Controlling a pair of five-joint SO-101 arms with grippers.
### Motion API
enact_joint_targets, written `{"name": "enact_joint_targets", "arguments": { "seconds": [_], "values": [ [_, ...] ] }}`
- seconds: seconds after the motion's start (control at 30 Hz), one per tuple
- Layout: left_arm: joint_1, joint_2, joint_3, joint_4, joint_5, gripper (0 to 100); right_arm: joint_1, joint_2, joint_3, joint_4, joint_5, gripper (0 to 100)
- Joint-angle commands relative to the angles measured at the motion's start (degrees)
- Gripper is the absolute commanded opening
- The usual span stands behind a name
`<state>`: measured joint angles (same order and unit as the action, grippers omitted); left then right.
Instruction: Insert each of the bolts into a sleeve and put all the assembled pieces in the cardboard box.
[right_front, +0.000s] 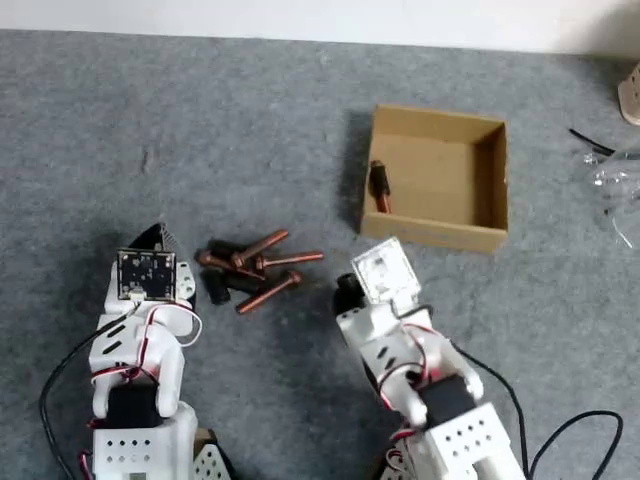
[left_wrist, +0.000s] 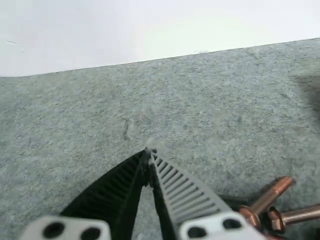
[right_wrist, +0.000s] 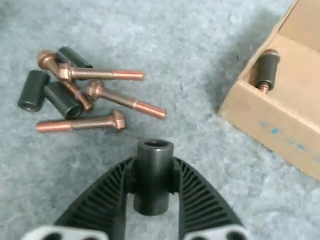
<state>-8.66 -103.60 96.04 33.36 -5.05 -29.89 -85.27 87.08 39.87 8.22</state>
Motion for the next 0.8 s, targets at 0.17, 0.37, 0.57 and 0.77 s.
{"name": "enact_joint_targets", "arguments": {
  "seconds": [0.17,0.37,0.57,0.77],
  "values": [
    [2.5,-0.2,-2.1,-0.8,-3.6,1,0.8,-17.6,9.3,0.3,1.0,0.4],
    [3.9,1.1,-8.7,3.9,-5.4,1,0.8,-19.8,12.0,0.0,0.9,0.4],
    [8.7,25.6,-25.3,4.2,-15.9,1,0.7,-19.8,12.4,-1.1,0.9,0.4],
    [15.6,68.1,-51.6,11.5,-24.0,1,0.8,-19.5,12.5,-2.2,1.0,0.4]
  ]
}}
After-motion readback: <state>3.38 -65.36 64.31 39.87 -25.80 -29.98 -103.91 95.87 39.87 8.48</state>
